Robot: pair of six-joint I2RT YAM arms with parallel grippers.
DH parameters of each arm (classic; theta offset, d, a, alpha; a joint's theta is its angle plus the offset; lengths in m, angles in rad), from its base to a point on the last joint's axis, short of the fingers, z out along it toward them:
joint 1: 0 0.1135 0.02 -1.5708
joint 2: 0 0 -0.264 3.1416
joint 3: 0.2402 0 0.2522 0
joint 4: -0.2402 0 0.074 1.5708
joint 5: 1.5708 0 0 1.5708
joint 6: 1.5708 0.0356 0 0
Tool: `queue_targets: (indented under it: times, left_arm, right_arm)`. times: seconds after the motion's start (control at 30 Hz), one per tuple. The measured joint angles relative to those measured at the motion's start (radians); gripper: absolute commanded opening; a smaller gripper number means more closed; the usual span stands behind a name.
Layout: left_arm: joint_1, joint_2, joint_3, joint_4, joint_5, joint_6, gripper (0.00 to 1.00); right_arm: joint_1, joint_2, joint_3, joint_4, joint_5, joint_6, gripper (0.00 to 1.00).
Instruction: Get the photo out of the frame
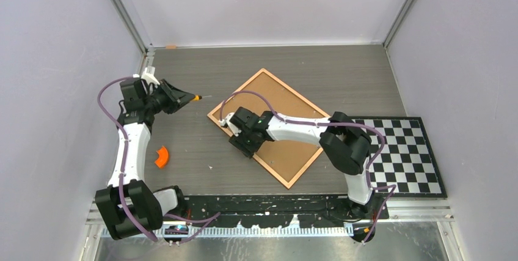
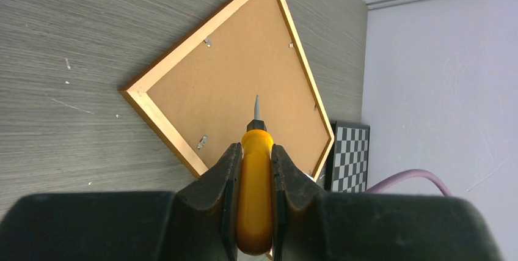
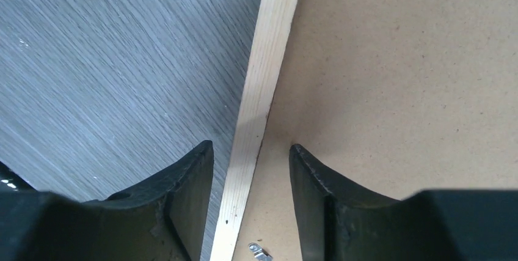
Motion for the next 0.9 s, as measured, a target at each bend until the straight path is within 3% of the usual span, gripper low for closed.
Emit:
queue_targets:
  times: [0.17,0.4,0.53,0.7,0.9]
  left_arm:
    - [0.004,0.000,0.000,0.000,0.000,0.000,0.00]
    - [0.014,0.000,0.000,0.000,0.000,0.000,0.00]
    - [0.016,0.000,0.000,-0.004,-0.001,0.010,0.00]
    - [0.016,0.000,0.000,-0.017,-0.002,0.047,0.00]
    - [0.016,0.025,0.063,-0.132,-0.008,0.229,0.00]
  right_arm:
    - [0.037,0.018,0.014,0.006,0.035,-0.034,0.35]
    - [0.113,0.023,0.016,0.005,0.135,-0.129,0.01]
    - [0.149,0.005,-0.004,0.005,0.134,-0.198,0.01]
    - [0.163,-0.055,-0.081,-0.015,0.099,-0.399,0.01]
    - [0.162,-0.069,-0.097,-0.040,0.082,-0.508,0.01]
